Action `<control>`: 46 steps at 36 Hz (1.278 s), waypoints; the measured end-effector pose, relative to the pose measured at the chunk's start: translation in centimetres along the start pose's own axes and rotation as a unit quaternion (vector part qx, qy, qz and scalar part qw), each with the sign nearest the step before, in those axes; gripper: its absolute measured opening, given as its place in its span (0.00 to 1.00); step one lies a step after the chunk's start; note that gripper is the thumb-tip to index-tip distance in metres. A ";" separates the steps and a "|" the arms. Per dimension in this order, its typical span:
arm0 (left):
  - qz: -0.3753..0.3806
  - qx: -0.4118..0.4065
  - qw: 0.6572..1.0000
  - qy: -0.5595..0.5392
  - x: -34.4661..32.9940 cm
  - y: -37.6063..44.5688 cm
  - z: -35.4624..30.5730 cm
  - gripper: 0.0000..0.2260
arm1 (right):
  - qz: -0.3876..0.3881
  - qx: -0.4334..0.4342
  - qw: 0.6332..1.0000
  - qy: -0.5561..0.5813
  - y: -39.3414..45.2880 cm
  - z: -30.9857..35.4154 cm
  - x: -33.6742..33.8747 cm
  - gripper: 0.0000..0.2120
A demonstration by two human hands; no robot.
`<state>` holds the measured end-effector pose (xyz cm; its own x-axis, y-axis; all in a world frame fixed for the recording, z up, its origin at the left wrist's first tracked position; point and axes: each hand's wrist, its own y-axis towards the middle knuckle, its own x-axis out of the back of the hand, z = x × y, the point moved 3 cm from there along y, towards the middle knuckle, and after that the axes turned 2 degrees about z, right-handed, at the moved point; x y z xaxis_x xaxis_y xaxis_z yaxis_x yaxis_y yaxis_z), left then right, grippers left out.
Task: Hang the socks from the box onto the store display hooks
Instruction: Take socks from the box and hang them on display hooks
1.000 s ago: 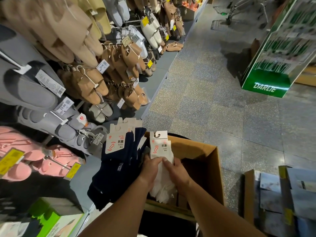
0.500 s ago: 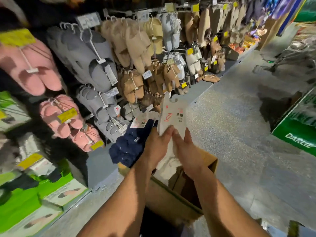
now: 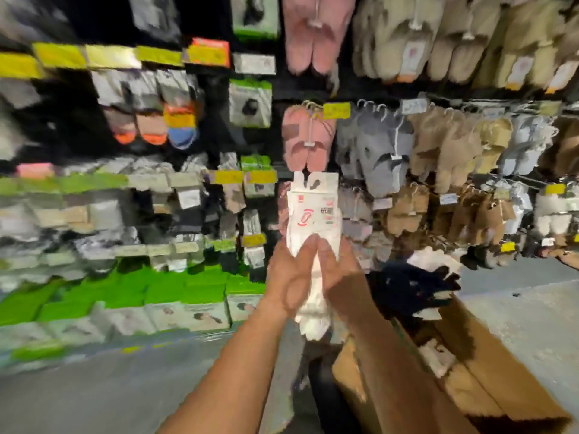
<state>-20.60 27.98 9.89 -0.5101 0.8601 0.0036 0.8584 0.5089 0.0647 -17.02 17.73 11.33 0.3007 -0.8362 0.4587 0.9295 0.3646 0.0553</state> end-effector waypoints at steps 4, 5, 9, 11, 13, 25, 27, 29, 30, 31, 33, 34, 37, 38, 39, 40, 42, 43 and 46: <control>-0.108 0.009 0.994 0.009 10.6 -0.5 0.3 0.20 | 0.056 0.055 0.997 0.006 -0.8 5.3 -8.8 0.23; -0.121 0.008 0.993 0.012 13.2 -0.9 0.1 0.21 | 0.070 0.051 0.996 0.015 -1.0 6.5 -11.2 0.22; -0.169 -0.011 0.985 0.022 24.6 -2.2 -1.0 0.19 | 0.120 0.074 0.989 0.035 -2.8 12.4 -20.7 0.20; -0.191 -0.015 0.981 0.030 30.3 -2.8 -1.6 0.16 | 0.138 0.088 0.986 0.042 -3.8 15.5 -25.3 0.20; -0.207 -0.026 0.977 0.040 35.4 -3.5 -2.4 0.14 | 0.151 0.100 0.982 0.048 -4.7 18.3 -29.6 0.20; -0.290 -0.048 0.953 0.077 58.7 -3.2 -4.0 0.17 | 0.221 0.146 0.961 0.079 -6.9 30.8 -49.6 0.18; -0.284 -0.060 0.955 0.066 61.4 -2.0 -4.1 0.17 | 0.227 0.157 0.957 0.086 -6.1 32.2 -52.2 0.17; -0.277 -0.069 0.957 0.058 64.1 -0.5 -4.2 0.18 | 0.232 0.174 0.953 0.085 -4.9 33.8 -54.6 0.15; -0.267 -0.076 0.959 0.045 65.3 0.2 -4.7 0.15 | 0.233 0.182 0.952 0.081 -4.2 34.7 -55.7 0.15; -0.251 -0.087 0.963 0.035 66.6 1.2 -5.0 0.12 | 0.231 0.191 0.951 0.079 -3.4 35.6 -57.0 0.14; -0.218 -0.102 0.970 0.031 69.4 3.2 -5.8 0.10 | 0.211 0.215 0.951 0.074 -1.6 37.4 -59.6 0.19; -0.208 -0.103 0.972 0.036 70.9 4.1 -6.1 0.11 | 0.204 0.220 0.952 0.068 -0.8 38.4 -60.8 0.22; -0.186 -0.118 0.974 0.049 75.5 6.4 -7.7 0.19 | 0.198 0.230 0.949 0.089 1.2 42.1 -64.4 0.21; -0.181 -0.119 0.975 0.051 77.0 7.1 -8.2 0.20 | 0.198 0.233 0.947 0.102 1.6 43.4 -65.6 0.20; -0.176 -0.121 0.975 0.057 78.8 7.9 -8.5 0.20 | 0.199 0.233 0.945 0.111 2.1 44.7 -66.8 0.19; -0.174 -0.121 0.975 0.068 80.3 8.7 -9.0 0.19 | 0.199 0.230 0.945 0.119 2.4 45.9 -67.8 0.19; -0.174 -0.126 0.973 0.089 83.2 10.2 -9.7 0.19 | 0.196 0.226 0.944 0.137 3.1 47.9 -69.8 0.19; -0.178 -0.130 0.970 0.100 84.6 10.9 -9.9 0.19 | 0.196 0.233 0.943 0.137 3.3 48.8 -70.6 0.20; -0.184 -0.133 0.969 0.095 87.8 12.7 -10.7 0.17 | 0.165 0.253 0.946 0.117 4.5 51.5 -73.0 0.20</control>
<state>-55.03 109.61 21.67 -0.8016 0.5869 0.1137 0.5850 0.7310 0.3514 -45.77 101.49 23.78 0.6505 -0.6889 0.3197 0.5738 0.7216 0.3873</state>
